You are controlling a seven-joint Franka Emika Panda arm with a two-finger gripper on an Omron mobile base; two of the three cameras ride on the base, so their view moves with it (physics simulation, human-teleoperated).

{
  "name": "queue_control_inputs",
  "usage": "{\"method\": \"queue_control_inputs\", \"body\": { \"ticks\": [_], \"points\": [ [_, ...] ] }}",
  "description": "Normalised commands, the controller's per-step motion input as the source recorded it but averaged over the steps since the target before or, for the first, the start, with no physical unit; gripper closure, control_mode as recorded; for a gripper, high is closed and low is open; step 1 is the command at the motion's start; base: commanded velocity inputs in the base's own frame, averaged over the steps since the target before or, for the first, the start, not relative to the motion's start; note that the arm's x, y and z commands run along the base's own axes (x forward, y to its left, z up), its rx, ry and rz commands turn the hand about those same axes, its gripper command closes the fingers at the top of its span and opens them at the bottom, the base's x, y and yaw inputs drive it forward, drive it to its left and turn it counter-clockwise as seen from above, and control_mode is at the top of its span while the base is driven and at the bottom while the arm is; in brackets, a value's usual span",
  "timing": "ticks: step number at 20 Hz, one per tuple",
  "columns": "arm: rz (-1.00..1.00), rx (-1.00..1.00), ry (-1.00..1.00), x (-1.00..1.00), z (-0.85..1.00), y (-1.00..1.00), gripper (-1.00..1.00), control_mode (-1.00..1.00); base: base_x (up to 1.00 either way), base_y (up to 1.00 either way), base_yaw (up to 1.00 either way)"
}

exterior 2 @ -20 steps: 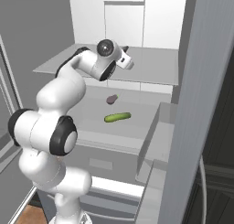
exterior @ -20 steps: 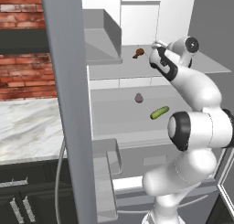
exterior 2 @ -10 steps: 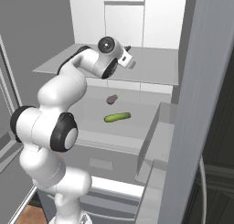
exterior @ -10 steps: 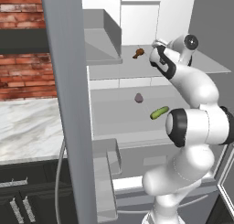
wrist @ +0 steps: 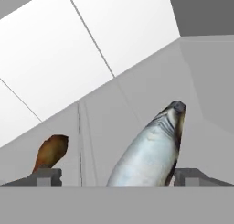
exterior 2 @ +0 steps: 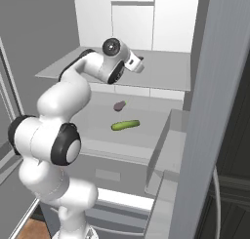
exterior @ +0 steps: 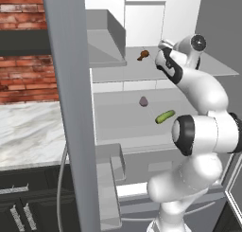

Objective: Transport the fish and cucumber to the fridge. Place the fish on the rack containing meat and place the cucumber on the rack containing the vegetable, ensuring meats and vegetables are on different racks.

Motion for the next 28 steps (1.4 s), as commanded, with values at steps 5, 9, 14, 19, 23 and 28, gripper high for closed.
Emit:
{"method": "queue_control_inputs", "body": {
  "ticks": [5,9,14,19,23,28],
  "points": [
    [0.00,0.01,-0.02,-0.76,0.12,0.08,-1.00,-1.00,0.00,0.00,0.00],
    [0.00,0.01,0.02,-0.73,0.00,0.16,-1.00,-1.00,0.00,0.00,0.00],
    [0.00,0.00,0.02,-0.80,0.19,0.23,-1.00,-1.00,0.00,0.00,0.00],
    [0.00,0.00,0.13,-1.00,0.41,0.19,-1.00,-1.00,0.00,0.00,0.00],
    [0.00,-0.03,0.14,-1.00,0.23,0.15,-1.00,-1.00,0.00,0.00,0.00],
    [0.02,-0.07,0.04,-1.00,0.00,0.15,-1.00,-1.00,0.00,0.00,0.00]
  ]
}}
